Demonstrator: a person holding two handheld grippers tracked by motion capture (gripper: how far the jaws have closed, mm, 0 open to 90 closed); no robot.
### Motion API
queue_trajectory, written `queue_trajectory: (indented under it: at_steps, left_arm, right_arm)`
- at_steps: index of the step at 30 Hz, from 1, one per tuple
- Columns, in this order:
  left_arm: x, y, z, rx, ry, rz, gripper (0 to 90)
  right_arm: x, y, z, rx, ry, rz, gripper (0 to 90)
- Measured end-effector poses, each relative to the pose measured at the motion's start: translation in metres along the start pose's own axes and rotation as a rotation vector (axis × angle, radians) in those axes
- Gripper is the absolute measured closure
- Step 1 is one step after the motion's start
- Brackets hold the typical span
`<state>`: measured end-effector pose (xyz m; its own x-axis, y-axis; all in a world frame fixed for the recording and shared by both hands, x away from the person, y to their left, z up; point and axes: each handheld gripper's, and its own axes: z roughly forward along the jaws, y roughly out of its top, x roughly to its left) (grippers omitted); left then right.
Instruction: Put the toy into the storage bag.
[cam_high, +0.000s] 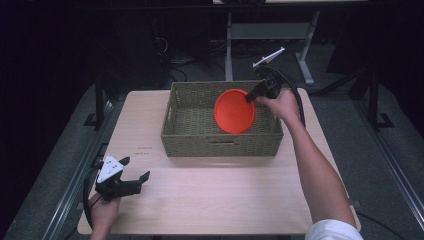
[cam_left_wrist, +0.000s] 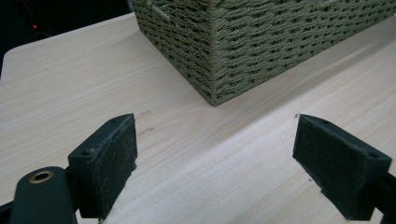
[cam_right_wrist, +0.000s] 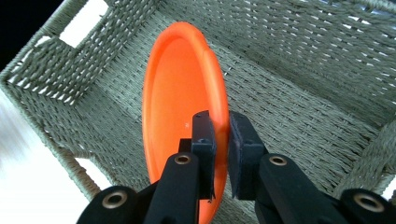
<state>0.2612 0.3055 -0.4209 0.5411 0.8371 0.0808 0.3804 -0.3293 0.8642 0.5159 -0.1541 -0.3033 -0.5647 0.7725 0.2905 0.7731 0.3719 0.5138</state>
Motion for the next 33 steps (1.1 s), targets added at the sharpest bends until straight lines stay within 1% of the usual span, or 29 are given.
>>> queue_trajectory:
  at_steps: [5, 13, 14, 17, 18, 21, 25, 28, 30, 31, 32, 33]
  left_arm:
    - [0.0, 0.0, 0.001, 0.004, 0.002, 0.001, 13.0]
    - [0.001, 0.0, 0.0, 0.004, 0.004, 0.006, 13.0]
    - [0.001, 0.0, 0.0, 0.003, 0.004, 0.002, 13.0]
    - [0.001, 0.0, 0.001, -0.005, 0.005, -0.012, 13.0]
    - [0.001, 0.0, 0.001, -0.004, 0.004, -0.009, 13.0]
    - [0.001, 0.0, 0.0, -0.003, 0.003, -0.001, 13.0]
    - [0.001, 0.0, 0.0, -0.001, 0.002, 0.003, 13.0]
    - [0.001, 0.0, -0.001, 0.0, 0.002, 0.001, 13.0]
    - [0.001, 0.0, -0.001, 0.0, 0.001, 0.002, 13.0]
    - [0.001, 0.0, -0.001, 0.001, 0.002, 0.002, 13.0]
    - [0.001, 0.0, 0.0, 0.001, 0.001, 0.003, 13.0]
    - [0.001, 0.0, 0.0, 0.002, 0.001, 0.008, 13.0]
  right_arm:
    - [-0.001, 0.0, 0.008, 0.014, 0.006, 0.0, 81.8]
    - [0.001, 0.001, 0.024, 0.047, 0.01, -0.016, 81.8]
    - [0.002, 0.001, 0.026, 0.053, 0.008, -0.013, 81.7]
    - [0.002, 0.001, 0.032, 0.061, 0.009, -0.022, 81.7]
    - [0.002, 0.001, 0.034, 0.066, 0.009, -0.015, 81.7]
    - [0.003, 0.002, 0.039, 0.077, 0.015, -0.016, 81.7]
    - [0.005, 0.001, 0.047, 0.1, 0.018, -0.025, 81.5]
    - [0.003, -0.003, 0.052, 0.107, 0.014, -0.017, 81.2]
    - [0.001, -0.005, 0.057, 0.129, 0.01, -0.01, 80.8]
    - [0.0, -0.006, 0.058, 0.14, -0.005, -0.013, 80.7]
    - [0.0, -0.007, 0.059, 0.138, -0.008, -0.007, 80.6]
    - [-0.002, -0.008, 0.058, 0.129, 0.006, -0.003, 80.4]
